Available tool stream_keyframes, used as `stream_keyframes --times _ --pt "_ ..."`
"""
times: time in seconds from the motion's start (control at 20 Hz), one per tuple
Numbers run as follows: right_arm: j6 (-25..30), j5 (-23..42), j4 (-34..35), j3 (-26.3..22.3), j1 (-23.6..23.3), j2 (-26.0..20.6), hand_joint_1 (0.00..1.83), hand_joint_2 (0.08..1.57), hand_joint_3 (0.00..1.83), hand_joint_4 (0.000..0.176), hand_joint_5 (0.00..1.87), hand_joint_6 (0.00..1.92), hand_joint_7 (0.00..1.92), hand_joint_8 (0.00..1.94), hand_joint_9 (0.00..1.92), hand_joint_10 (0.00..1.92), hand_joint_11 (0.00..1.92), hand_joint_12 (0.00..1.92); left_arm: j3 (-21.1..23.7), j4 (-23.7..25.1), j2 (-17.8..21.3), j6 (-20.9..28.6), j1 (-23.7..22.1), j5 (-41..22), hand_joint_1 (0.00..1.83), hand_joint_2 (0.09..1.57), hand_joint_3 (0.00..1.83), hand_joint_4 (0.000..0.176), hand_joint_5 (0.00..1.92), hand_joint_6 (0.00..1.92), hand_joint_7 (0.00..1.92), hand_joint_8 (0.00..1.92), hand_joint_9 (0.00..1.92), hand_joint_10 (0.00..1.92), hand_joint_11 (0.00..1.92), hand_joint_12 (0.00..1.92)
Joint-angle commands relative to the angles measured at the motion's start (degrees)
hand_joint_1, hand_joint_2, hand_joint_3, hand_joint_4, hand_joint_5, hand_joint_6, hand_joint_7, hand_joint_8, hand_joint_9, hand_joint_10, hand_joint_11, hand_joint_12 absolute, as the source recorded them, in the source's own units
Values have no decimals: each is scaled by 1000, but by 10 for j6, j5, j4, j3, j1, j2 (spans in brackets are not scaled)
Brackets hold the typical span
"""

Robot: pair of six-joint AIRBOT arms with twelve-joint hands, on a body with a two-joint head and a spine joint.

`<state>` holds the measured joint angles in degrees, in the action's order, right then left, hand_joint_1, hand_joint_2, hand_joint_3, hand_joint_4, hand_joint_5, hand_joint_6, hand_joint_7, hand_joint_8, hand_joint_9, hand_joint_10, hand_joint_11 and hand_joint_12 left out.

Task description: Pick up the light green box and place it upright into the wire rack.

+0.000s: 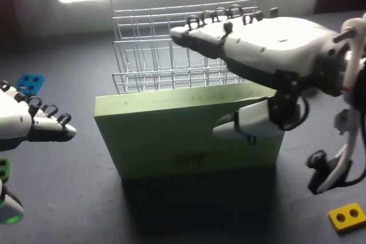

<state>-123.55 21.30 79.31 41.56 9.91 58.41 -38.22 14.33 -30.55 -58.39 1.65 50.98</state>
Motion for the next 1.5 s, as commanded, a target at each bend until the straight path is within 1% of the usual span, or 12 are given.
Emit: stream_keyframes --times 0.0,0.1,0.25,0.45,0.7,0.75,0.85,0.95,1.25,1.3,1.4,1.45 --pt "0 10 -10 3 -2 3 1085 1008 7 0 0 0 0 0 0 0 0 0 -2 11 1 0 -4 -31 605 1136 9 0 24 0 73 1 125 1 0 668" --pt "-7 4 11 13 3 15 1103 989 0 0 0 0 0 0 0 0 0 0 -2 11 1 0 -4 -31 629 1150 10 0 21 1 71 1 116 0 0 643" --pt "-52 4 74 31 7 37 1103 958 0 0 0 0 0 0 0 0 0 0 -4 11 1 0 -1 -31 644 1153 5 0 24 1 71 1 112 3 0 620" --pt "-56 4 74 42 15 52 1122 945 0 0 0 0 0 0 0 0 0 0 -3 11 0 0 8 -31 667 1152 2 0 39 3 79 0 117 2 0 675" --pt "-56 -7 95 64 18 66 1150 953 0 0 0 0 0 0 0 0 0 0 -5 11 0 0 7 -31 694 1146 0 0 43 3 69 4 114 2 0 615" --pt "-61 -11 95 64 18 66 1165 951 0 0 0 0 0 0 0 0 0 0 -6 11 -1 0 6 -31 676 1150 0 0 40 1 67 2 107 1 0 582" --pt "-70 -14 95 64 18 67 1177 945 0 0 0 0 0 0 0 0 0 0 -8 11 -1 0 6 -31 678 1144 0 0 54 4 84 3 119 4 0 605" --pt "-72 -15 95 64 18 67 1137 967 0 0 0 0 0 0 0 0 0 0 -11 11 -1 0 6 -31 662 1159 4 0 49 1 67 1 92 2 0 550" --pt "-73 -17 95 64 25 67 1136 965 0 0 0 0 0 0 0 0 0 0 -11 11 -1 0 6 -31 647 1163 4 0 45 0 68 1 93 2 0 549" --pt "-74 -17 95 64 26 67 1145 986 7 0 45 19 65 24 73 30 12 6 -11 11 -1 0 6 -31 649 1170 5 0 39 0 67 0 93 2 0 536" --pt "-74 -17 95 64 26 67 1145 994 5 0 62 15 93 9 98 30 2 35 -10 11 -1 1 6 -31 650 1172 5 0 38 0 67 0 93 1 0 532" --pt "-74 -17 95 64 26 67 1126 1044 4 0 369 105 475 38 395 199 0 879 -9 11 -1 1 6 -31 641 1173 5 0 40 1 71 1 100 4 0 538"
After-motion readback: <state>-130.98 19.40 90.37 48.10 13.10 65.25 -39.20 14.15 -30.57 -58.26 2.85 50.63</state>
